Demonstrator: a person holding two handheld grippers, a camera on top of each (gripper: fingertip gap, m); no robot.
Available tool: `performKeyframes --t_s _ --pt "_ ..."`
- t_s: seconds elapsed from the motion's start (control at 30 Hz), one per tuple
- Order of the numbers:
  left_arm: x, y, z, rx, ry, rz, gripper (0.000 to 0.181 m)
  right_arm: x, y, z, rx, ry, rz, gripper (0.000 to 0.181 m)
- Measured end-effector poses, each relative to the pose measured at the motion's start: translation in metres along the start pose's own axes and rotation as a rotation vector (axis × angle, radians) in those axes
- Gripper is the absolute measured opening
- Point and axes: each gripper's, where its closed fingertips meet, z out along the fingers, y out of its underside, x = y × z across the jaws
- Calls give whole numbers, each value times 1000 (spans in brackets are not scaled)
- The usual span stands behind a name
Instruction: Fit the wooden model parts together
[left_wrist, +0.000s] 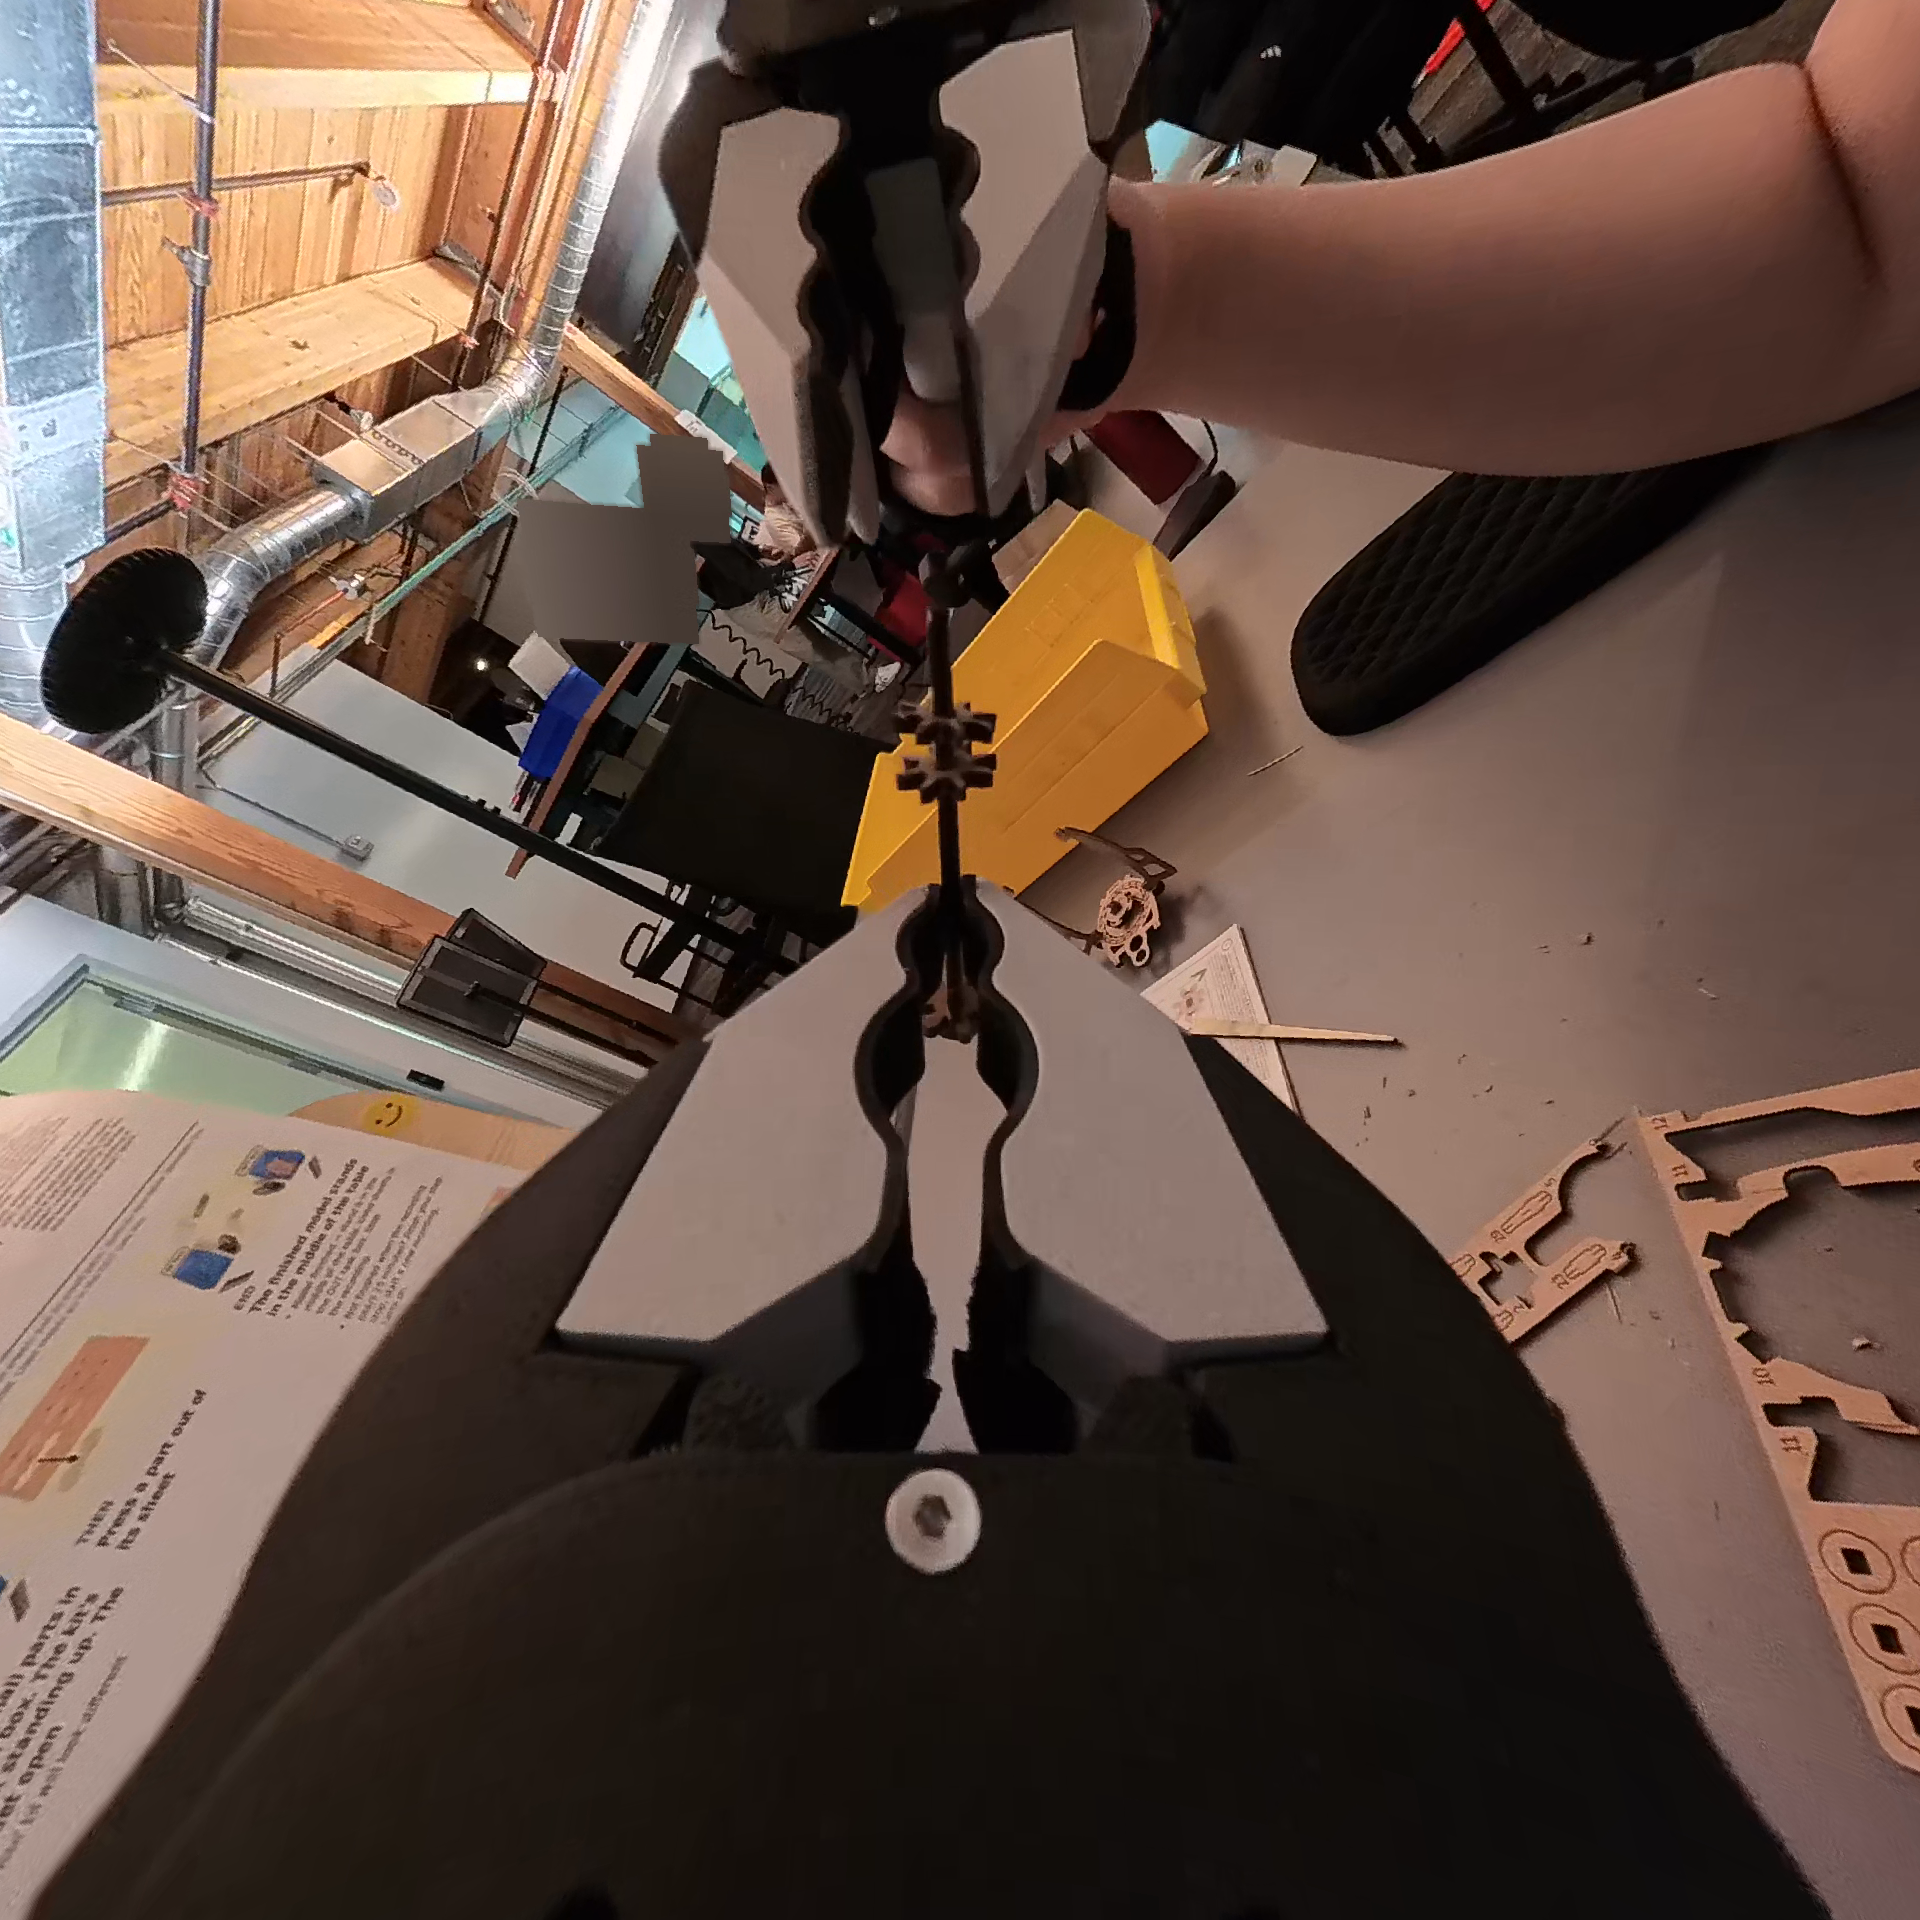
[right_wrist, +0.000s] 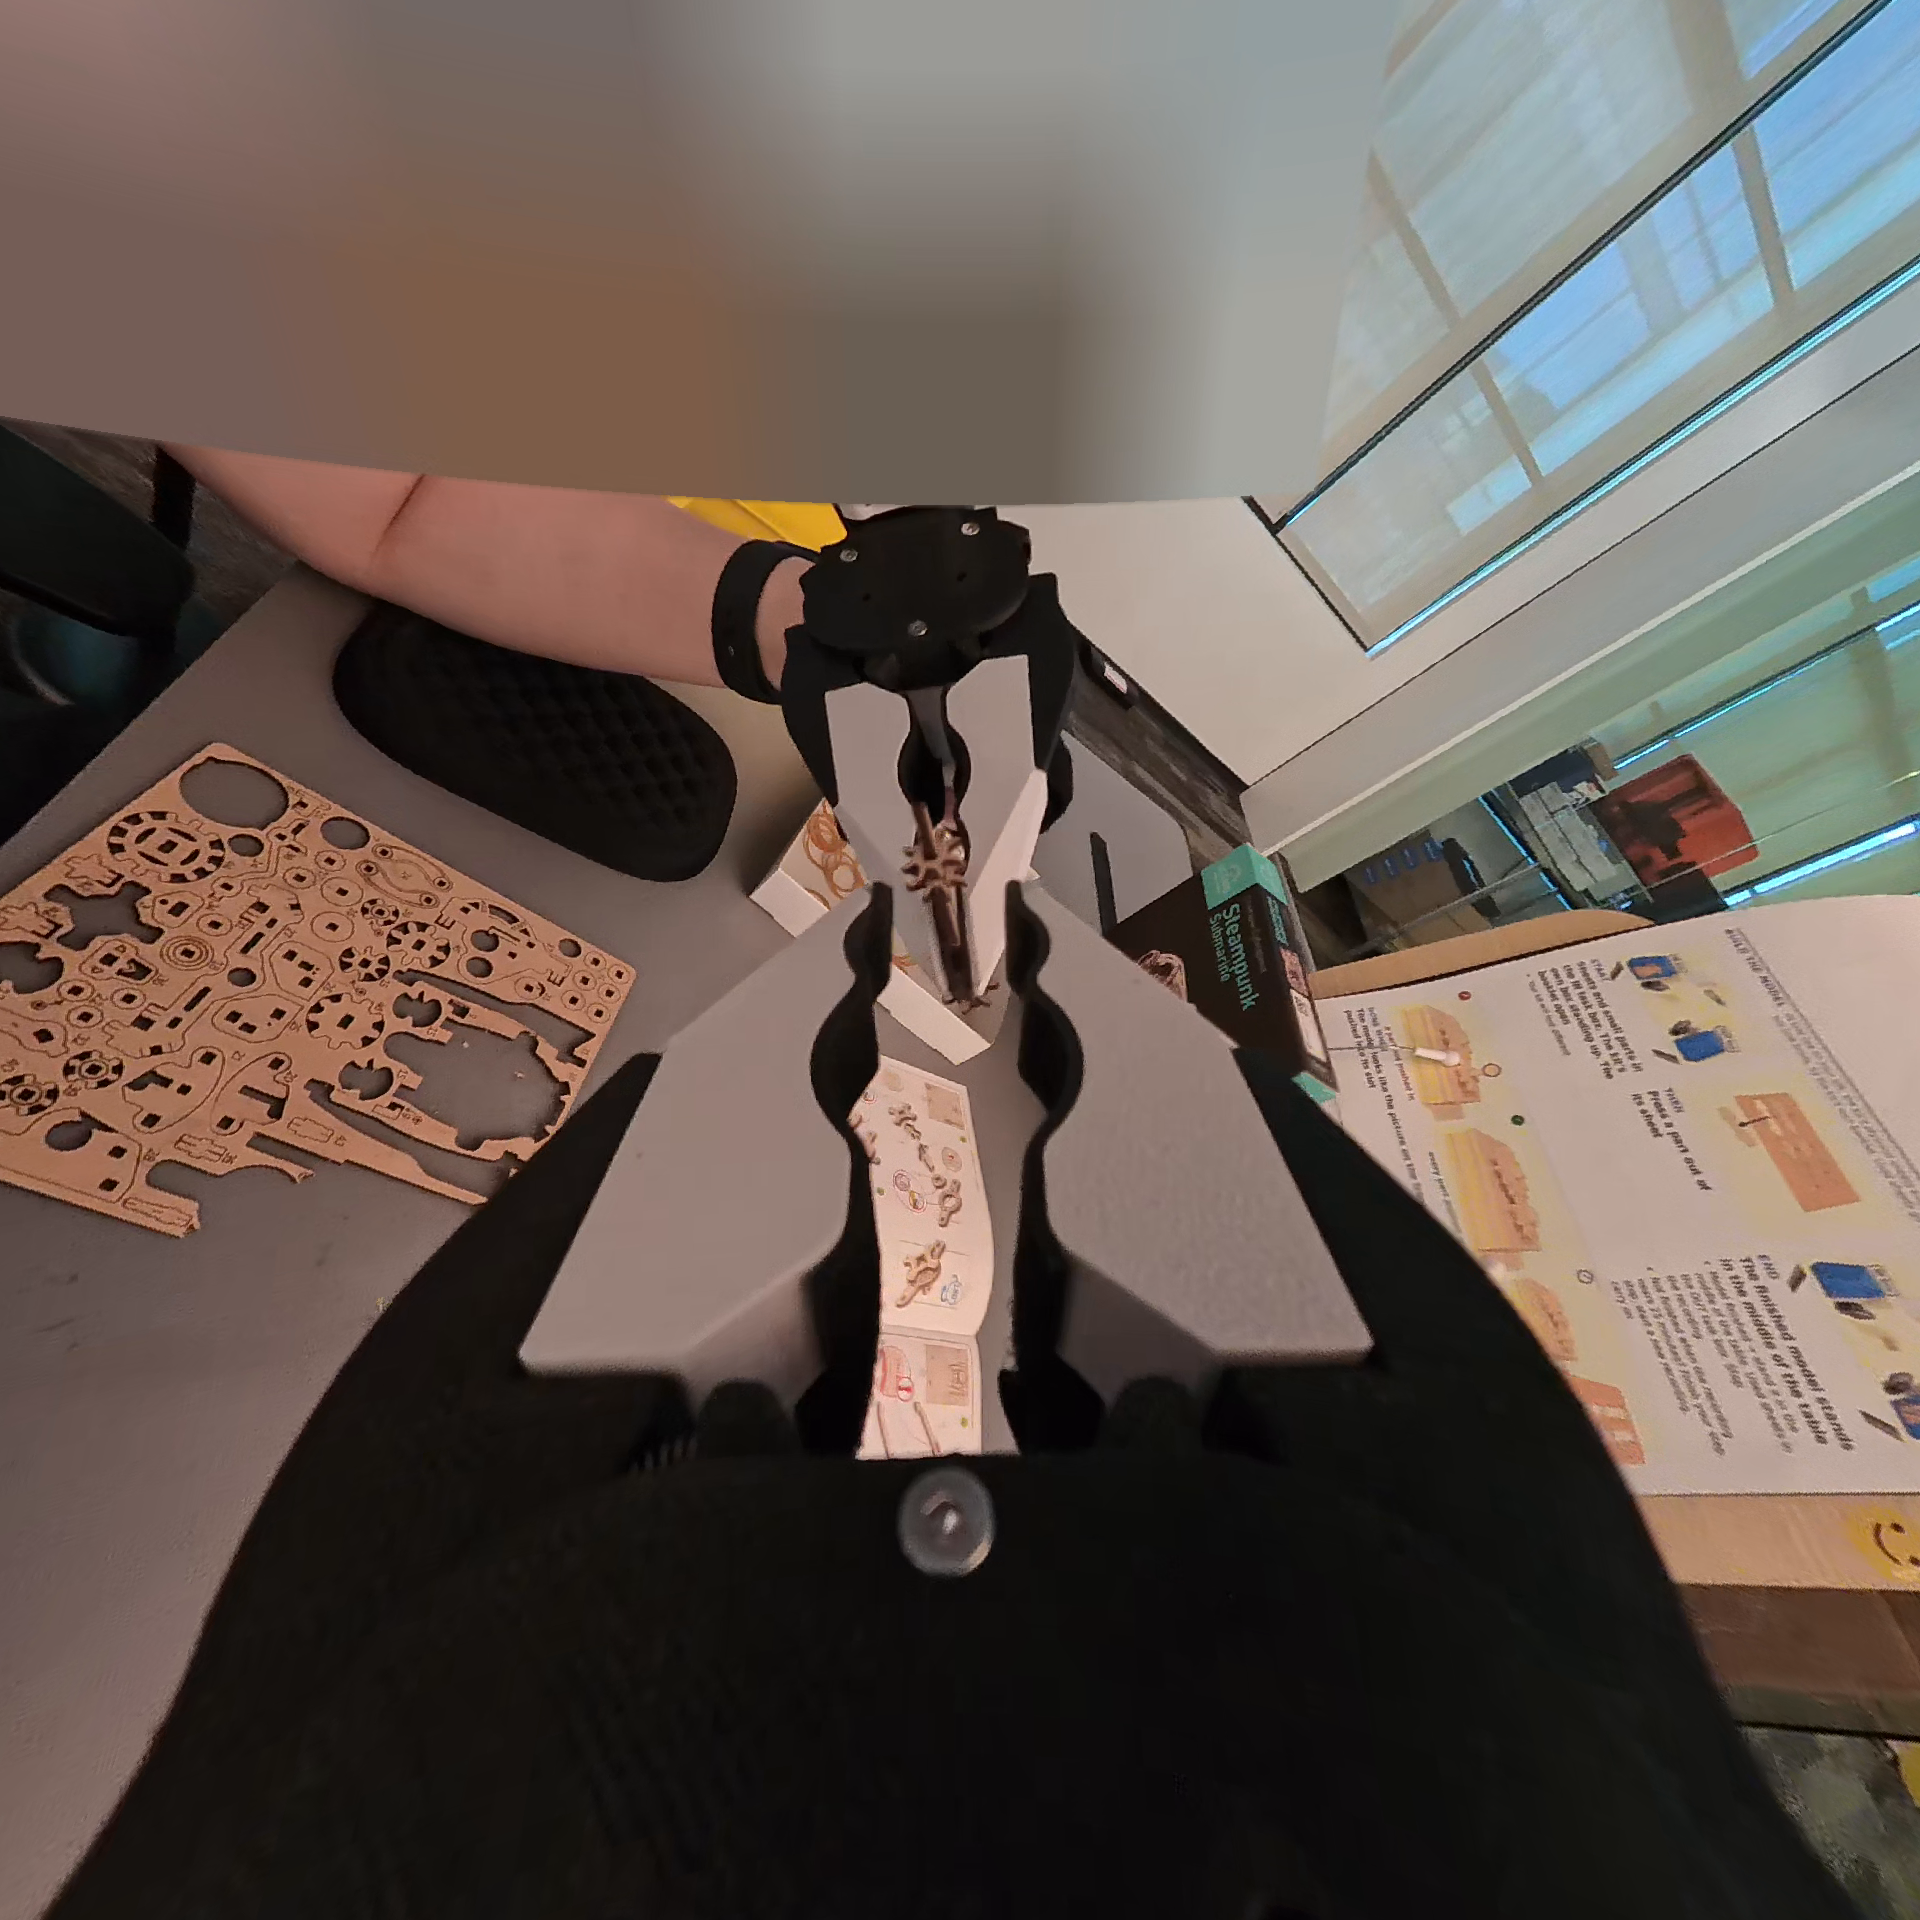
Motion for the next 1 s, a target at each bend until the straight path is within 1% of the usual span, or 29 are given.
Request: performKeyframes --t_s 0.37,0.5,0.63,0.73,1.0 --pt "-6 13 -3 1 -8 -59 0 6 18 3 4 -16 71 20" --pt "-10 18 -7 -11 -20 -65 0 14 22 -5 3 14 92 20" --pt "-16 12 -13 17 -34 -88 0 24 22 -20 15 62 99 20" --pt "-18 13 -14 12 -36 -87 0 29 22 -29 25 86 106 20" --pt "-13 16 -11 -2 -18 -83 0 33 26 -33 24 101 121 20"
